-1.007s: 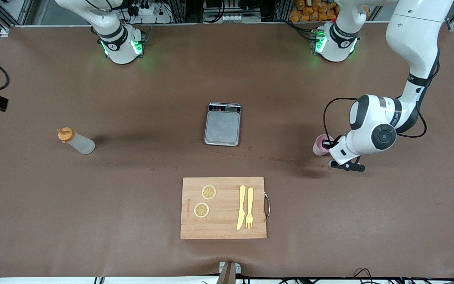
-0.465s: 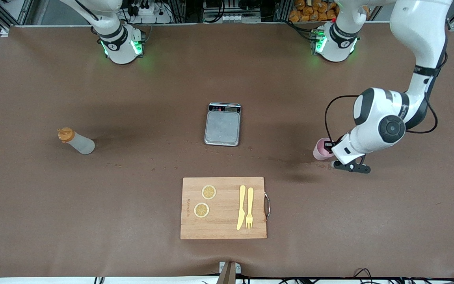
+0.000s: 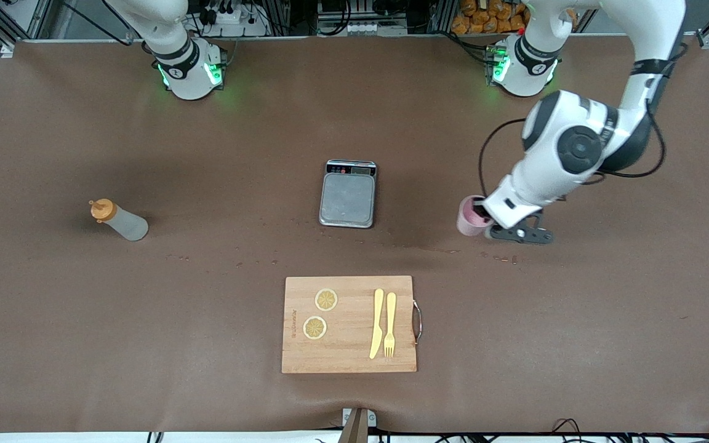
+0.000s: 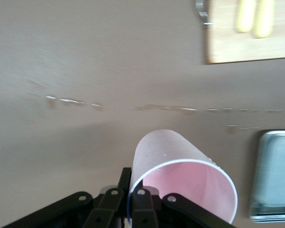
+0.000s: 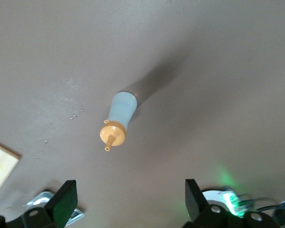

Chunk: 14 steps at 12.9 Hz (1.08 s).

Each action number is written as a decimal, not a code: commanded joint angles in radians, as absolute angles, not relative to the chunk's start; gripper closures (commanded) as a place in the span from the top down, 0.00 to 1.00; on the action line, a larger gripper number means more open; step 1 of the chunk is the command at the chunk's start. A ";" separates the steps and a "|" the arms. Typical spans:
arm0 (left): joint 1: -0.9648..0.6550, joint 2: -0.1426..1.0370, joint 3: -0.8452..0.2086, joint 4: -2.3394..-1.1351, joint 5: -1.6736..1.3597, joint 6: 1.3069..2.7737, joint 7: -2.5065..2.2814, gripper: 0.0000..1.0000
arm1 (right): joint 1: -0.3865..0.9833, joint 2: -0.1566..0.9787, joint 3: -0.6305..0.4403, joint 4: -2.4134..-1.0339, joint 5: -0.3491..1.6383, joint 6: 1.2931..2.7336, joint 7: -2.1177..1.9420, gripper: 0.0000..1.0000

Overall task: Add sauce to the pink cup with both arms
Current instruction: 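Carry the pink cup with the left gripper onto the metal scale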

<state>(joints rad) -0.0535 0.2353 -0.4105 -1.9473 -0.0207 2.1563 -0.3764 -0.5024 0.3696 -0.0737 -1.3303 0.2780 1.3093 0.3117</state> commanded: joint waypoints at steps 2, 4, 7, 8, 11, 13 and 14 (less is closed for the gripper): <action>-0.180 0.320 -0.472 -1.850 -0.015 2.145 -0.633 0.00 | -0.557 0.448 -0.054 -1.316 0.382 1.298 0.403 1.00; -0.280 0.415 -0.472 -1.760 -0.011 2.145 -0.743 0.00 | -0.578 0.503 -0.054 -1.318 0.445 1.296 0.428 1.00; -0.385 0.543 -0.466 -1.643 0.000 2.148 -0.848 0.00 | -0.641 0.618 -0.054 -1.331 0.642 1.296 0.483 1.00; -0.415 0.567 -0.463 -1.634 0.000 2.154 -0.865 0.00 | -0.646 0.646 -0.054 -1.335 0.669 1.293 0.485 1.00; -0.445 0.610 -0.462 -1.632 0.023 2.183 -0.874 0.00 | -0.660 0.696 -0.054 -1.400 0.744 1.289 0.486 1.00; -0.453 0.636 -0.460 -1.632 0.037 2.204 -0.874 0.00 | -0.658 0.753 -0.054 -1.413 0.788 1.290 0.492 1.00; -0.456 0.646 -0.454 -1.626 0.043 2.210 -0.874 0.00 | -0.655 0.784 -0.054 -1.413 0.807 1.295 0.517 1.00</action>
<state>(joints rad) -0.4419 0.6222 -0.4661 -1.6573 0.0092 2.2019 -0.8493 -0.6405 0.7387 -0.0716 -1.4128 0.7570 1.2985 0.4695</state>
